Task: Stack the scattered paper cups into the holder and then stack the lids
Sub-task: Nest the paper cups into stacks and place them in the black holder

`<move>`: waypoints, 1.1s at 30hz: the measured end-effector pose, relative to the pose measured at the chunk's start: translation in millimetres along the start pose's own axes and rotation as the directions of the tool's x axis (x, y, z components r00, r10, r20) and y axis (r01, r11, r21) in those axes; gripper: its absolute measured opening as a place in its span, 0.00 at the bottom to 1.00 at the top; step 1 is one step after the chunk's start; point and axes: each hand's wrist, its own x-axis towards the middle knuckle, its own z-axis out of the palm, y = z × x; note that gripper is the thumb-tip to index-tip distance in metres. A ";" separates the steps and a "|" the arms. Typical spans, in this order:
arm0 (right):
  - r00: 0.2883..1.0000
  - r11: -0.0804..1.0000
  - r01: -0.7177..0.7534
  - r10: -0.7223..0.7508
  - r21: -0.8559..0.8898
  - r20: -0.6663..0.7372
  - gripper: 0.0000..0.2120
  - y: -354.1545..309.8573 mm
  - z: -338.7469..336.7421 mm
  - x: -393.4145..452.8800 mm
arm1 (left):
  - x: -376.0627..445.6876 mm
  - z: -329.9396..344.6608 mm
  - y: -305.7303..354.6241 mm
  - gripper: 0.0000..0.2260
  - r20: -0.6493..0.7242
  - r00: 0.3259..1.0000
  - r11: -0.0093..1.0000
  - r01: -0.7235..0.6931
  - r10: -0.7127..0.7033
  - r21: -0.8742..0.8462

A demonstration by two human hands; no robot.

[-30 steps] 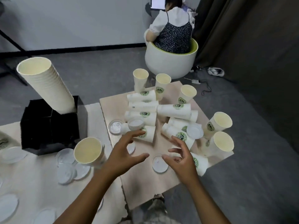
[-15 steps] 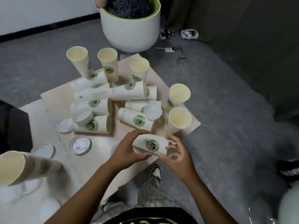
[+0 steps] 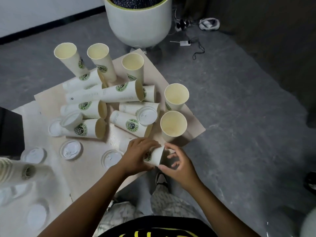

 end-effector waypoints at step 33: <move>0.904 0.969 -0.180 0.231 0.171 -0.360 0.08 -5.7 107.9 92.8 | -84.9 -113.3 -28.6 0.40 -0.383 0.848 0.886 0.193 -0.367 -0.422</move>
